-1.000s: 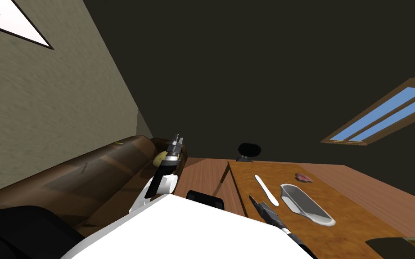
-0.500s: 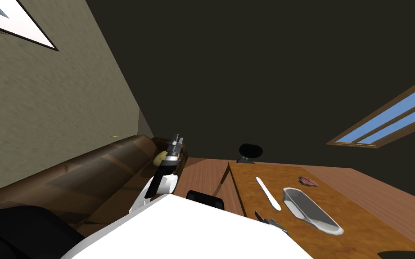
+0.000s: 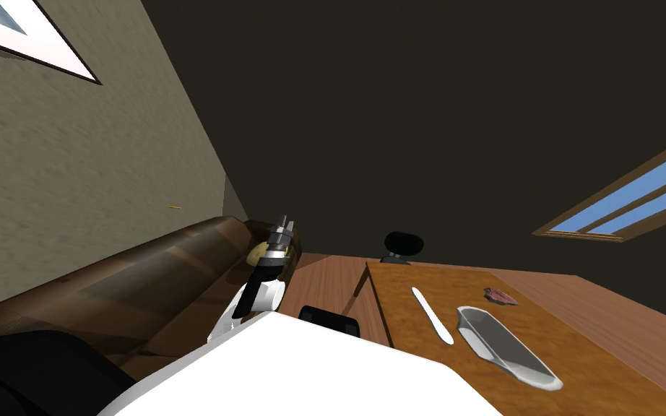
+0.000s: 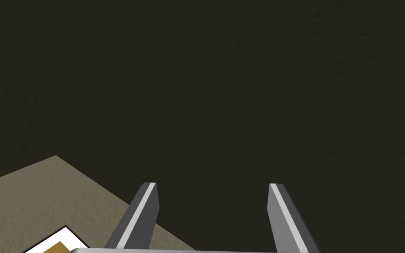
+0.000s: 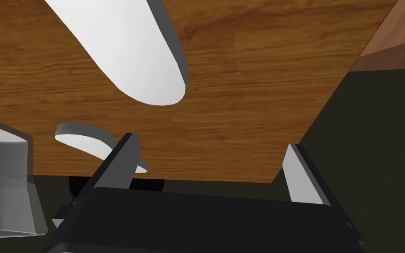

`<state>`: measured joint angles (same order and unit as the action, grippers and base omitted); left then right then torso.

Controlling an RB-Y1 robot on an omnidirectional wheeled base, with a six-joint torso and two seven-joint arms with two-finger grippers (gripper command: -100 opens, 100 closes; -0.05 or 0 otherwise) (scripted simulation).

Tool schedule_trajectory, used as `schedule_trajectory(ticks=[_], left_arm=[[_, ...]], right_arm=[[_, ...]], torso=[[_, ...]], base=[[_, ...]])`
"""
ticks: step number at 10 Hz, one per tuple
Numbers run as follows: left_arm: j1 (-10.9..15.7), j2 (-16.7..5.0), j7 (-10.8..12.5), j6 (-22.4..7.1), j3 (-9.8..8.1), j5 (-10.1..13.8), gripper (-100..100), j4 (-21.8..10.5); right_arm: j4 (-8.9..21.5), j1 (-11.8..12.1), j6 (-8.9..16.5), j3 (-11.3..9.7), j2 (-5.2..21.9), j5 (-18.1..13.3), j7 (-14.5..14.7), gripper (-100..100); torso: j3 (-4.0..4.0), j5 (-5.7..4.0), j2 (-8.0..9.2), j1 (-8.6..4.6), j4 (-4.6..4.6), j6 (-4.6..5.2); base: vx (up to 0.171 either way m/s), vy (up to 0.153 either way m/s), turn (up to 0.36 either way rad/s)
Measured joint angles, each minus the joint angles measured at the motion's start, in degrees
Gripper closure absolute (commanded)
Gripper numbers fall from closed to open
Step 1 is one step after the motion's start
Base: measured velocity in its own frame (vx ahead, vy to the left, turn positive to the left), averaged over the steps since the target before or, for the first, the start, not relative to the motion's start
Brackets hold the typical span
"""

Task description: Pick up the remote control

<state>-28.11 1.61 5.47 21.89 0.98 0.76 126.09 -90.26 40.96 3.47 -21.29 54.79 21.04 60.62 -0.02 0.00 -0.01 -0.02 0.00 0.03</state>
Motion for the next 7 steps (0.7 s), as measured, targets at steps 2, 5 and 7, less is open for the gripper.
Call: schedule_trajectory(ticks=[2, 5, 7], left_arm=[[0.0, 0.0, 0.0, 0.0, 0.0, 0.0, 0, 0.0], [0.0, 0.0, 0.0, 0.0, 0.0, 0.0, 0, 0.0], [0.0, 0.0, 0.0, 0.0, 0.0, 0.0, 0, 0.0]], right_arm=[[0.2, 0.39, 2.63, -1.06, 1.23, 1.47, 2.72, -100], [1.45, 1.21, 5.88, -3.0, 3.38, 3.79, 6.82, -100], [3.12, 0.92, 7.21, -4.51, 4.04, 4.84, 9.07, -100]], torso=[[0.0, 0.01, 0.01, 0.03, 0.0, -0.01], [0.0, 0.0, -0.01, 0.01, 0.0, -0.01], [0.0, 0.0, -0.01, 0.03, 0.0, 0.0]], base=[[0.012, -0.021, 0.046], [0.015, -0.022, 0.031], [0.011, -0.013, 0.017]])
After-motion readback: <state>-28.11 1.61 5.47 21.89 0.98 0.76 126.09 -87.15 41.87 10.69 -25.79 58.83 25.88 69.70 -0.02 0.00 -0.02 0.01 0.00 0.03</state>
